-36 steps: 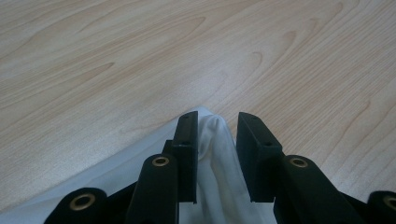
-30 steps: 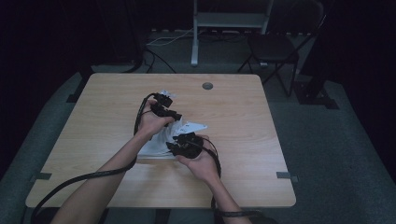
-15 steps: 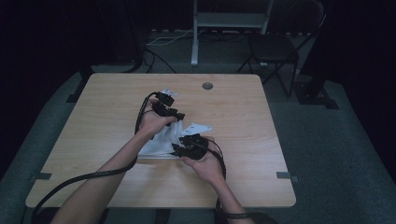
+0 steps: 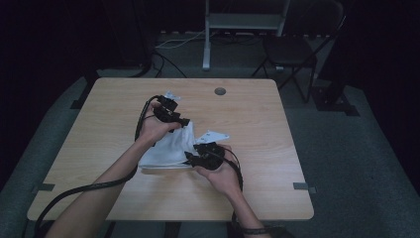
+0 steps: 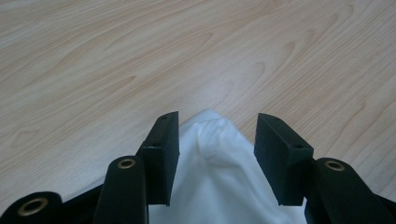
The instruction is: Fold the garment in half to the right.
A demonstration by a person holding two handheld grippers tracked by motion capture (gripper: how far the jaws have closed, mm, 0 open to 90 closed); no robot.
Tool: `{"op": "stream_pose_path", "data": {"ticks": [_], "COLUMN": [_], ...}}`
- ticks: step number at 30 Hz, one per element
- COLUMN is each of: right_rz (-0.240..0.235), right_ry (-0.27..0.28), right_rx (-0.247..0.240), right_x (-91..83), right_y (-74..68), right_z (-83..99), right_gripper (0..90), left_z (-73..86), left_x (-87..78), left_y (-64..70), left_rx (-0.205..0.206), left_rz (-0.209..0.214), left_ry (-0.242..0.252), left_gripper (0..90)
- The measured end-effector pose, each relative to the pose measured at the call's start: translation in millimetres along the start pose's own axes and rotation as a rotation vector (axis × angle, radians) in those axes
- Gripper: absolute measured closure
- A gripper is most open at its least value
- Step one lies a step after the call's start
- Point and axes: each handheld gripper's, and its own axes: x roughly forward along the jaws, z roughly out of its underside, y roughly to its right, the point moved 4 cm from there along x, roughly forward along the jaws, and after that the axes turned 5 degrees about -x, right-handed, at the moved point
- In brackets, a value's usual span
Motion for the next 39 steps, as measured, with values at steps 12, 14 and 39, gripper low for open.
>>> {"op": "stream_pose_path", "data": {"ticks": [12,14,39], "right_rz": [0.013,0.018,0.007], "right_ry": [-0.029,-0.050,-0.120], "right_rx": [0.010,0.010,0.014], "right_x": [7.2,9.1,7.4], "right_y": [0.2,0.6,1.8], "right_z": [4.6,8.1,21.1], "right_gripper": [56.2,56.2,56.1], "left_z": [13.1,16.7,34.4], "left_x": [-16.9,-17.4,9.3], "left_y": [-19.1,-23.5,-28.1], "left_rx": [0.031,0.037,0.067], "left_rz": [-0.043,-0.061,-0.130], "left_ry": [-0.001,-0.003,-0.024], "left_gripper": [46.8,46.3,44.2]}}
